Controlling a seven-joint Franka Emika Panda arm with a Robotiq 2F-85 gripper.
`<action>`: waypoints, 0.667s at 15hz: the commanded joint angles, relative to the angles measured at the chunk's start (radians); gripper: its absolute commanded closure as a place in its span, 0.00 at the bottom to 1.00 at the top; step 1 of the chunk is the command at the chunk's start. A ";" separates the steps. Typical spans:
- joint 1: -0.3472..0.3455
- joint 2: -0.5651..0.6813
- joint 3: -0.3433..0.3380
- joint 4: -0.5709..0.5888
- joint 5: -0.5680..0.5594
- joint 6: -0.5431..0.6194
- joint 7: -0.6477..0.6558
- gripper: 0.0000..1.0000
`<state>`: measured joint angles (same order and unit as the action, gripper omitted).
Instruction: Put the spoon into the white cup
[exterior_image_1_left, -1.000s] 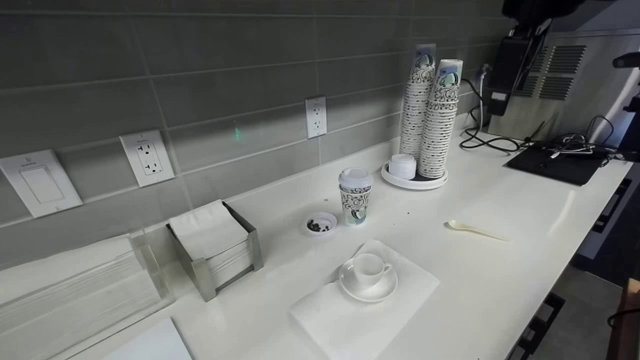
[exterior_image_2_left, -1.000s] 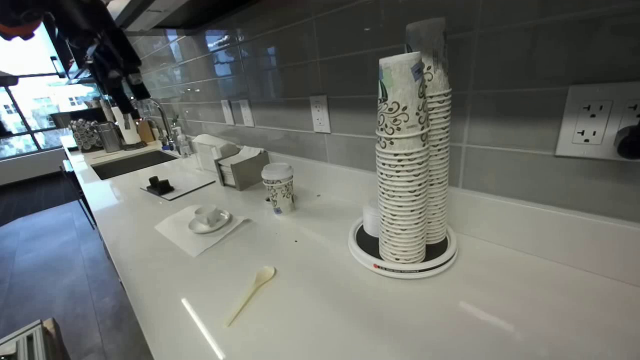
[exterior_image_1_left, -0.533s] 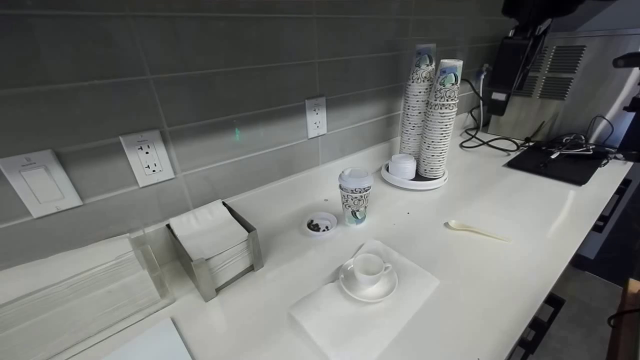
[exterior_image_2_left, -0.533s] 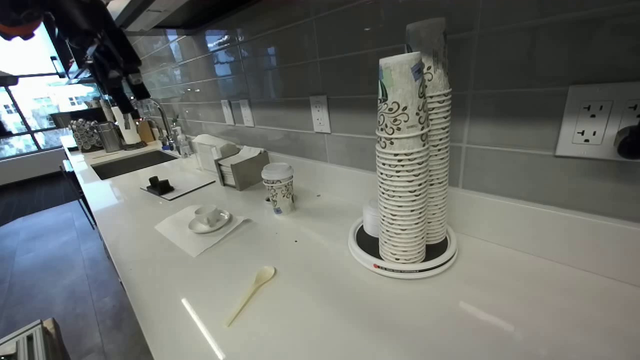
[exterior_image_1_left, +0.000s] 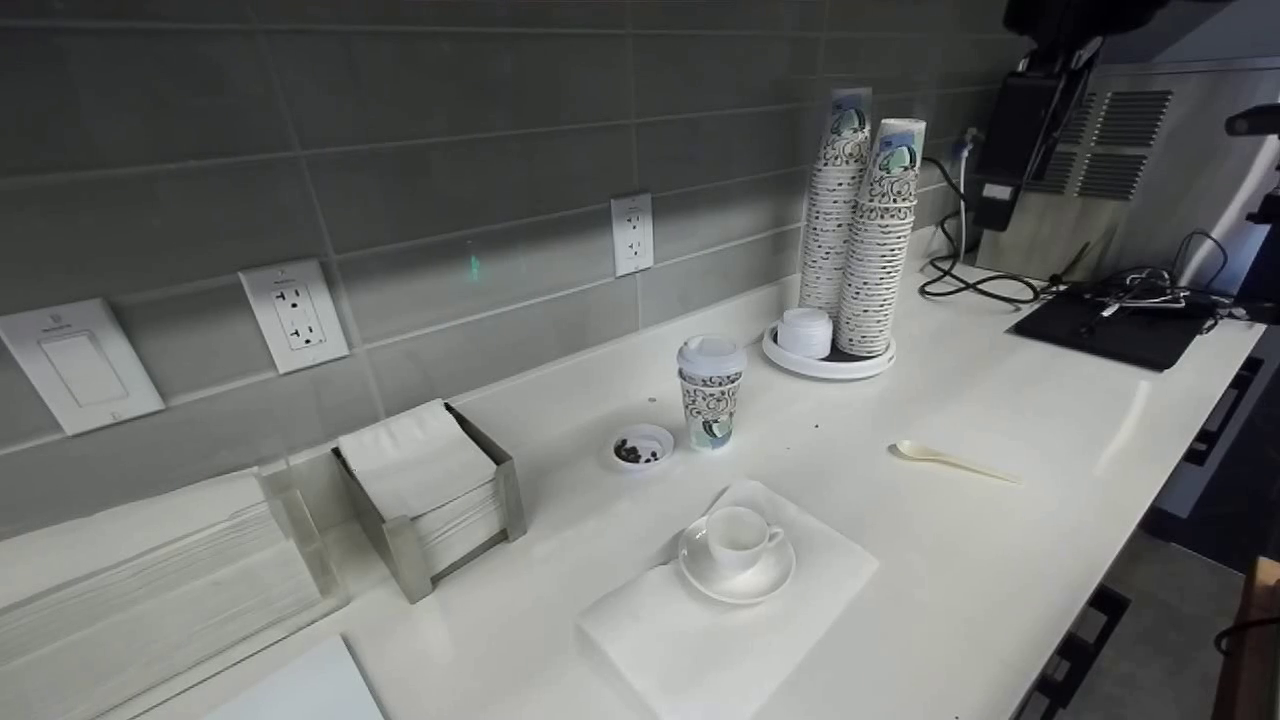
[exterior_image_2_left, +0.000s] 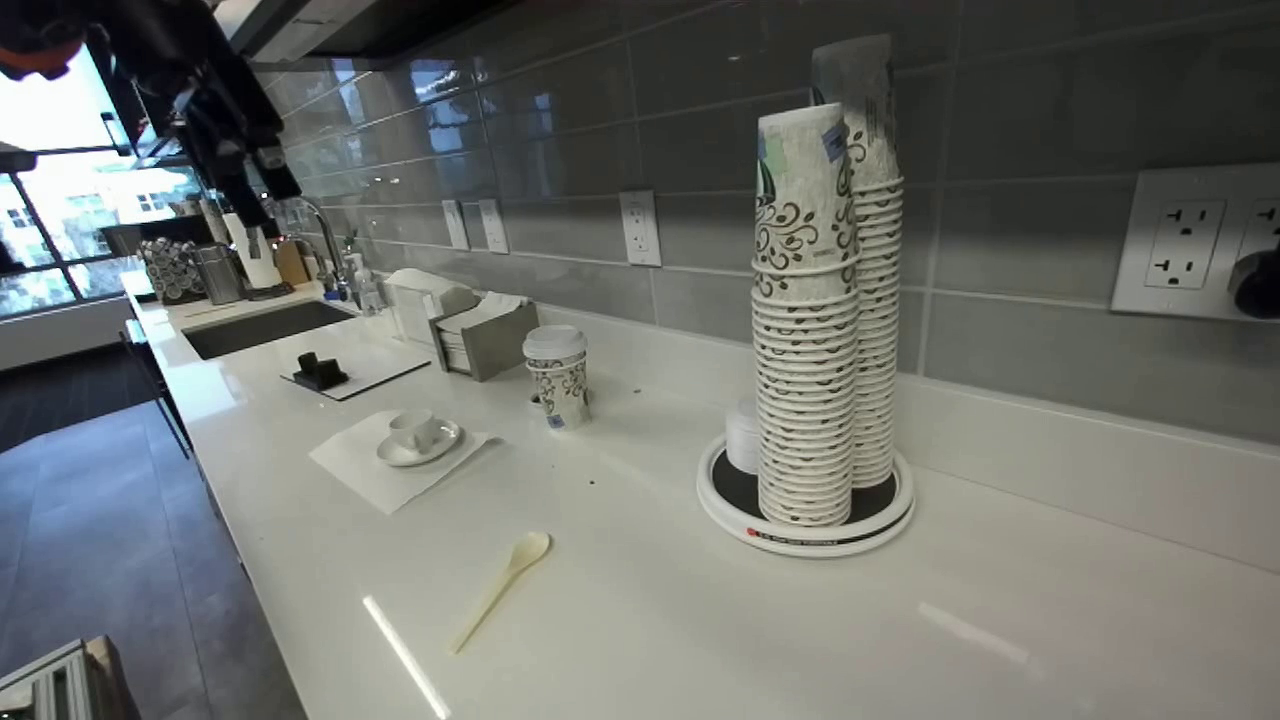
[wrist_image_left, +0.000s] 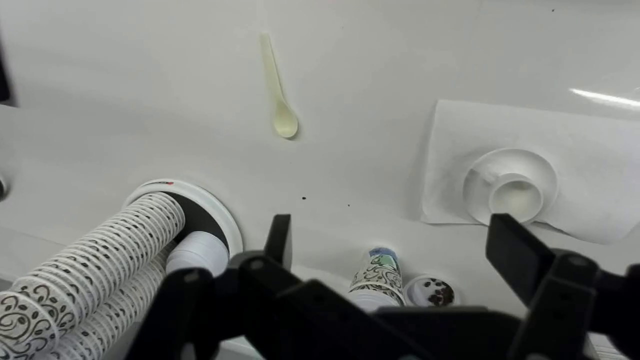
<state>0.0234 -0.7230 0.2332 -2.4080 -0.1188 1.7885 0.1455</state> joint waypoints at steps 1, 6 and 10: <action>0.038 0.016 -0.071 -0.054 -0.032 0.116 -0.087 0.00; 0.043 0.039 -0.225 -0.221 -0.003 0.397 -0.281 0.00; 0.015 0.087 -0.352 -0.354 0.030 0.586 -0.370 0.00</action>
<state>0.0500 -0.6601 -0.0427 -2.6729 -0.1192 2.2467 -0.1522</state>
